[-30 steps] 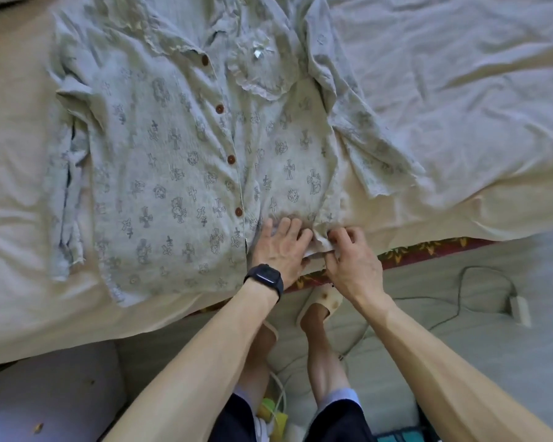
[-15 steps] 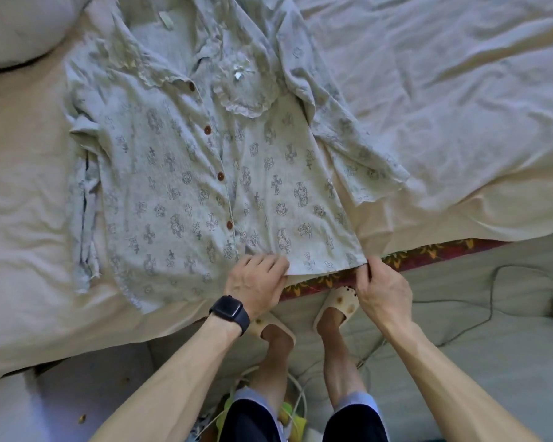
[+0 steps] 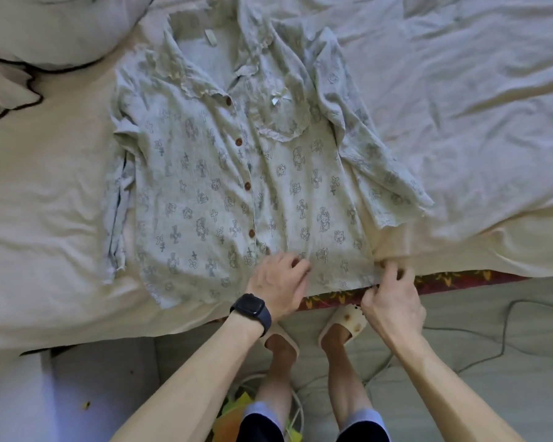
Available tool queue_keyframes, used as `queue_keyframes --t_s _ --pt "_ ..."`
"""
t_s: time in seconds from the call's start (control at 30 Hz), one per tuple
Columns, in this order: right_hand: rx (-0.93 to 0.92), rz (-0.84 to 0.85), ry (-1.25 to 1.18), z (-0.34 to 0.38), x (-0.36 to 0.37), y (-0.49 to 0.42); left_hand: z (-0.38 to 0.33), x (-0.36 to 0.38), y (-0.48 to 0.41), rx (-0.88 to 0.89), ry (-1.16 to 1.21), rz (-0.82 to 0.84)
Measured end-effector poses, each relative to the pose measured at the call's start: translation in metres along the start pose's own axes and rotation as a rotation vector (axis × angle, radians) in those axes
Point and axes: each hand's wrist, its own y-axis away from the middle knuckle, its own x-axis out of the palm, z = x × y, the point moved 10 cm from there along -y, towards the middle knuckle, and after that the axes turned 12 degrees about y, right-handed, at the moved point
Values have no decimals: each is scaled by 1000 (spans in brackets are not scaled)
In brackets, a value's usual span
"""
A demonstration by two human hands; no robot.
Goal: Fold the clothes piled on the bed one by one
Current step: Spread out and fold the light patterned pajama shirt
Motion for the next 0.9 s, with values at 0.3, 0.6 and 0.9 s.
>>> queue_keyframes --t_s 0.3,0.6,0.9 --pt "-671 -25 359 141 -42 -11 113 -17 10 -612 34 205" --pt "-442 115 105 198 -121 -105 149 -82 -57 -554 230 86" --pt "-138 -198 -337 226 -227 -256 203 -216 -250 -478 526 -290"
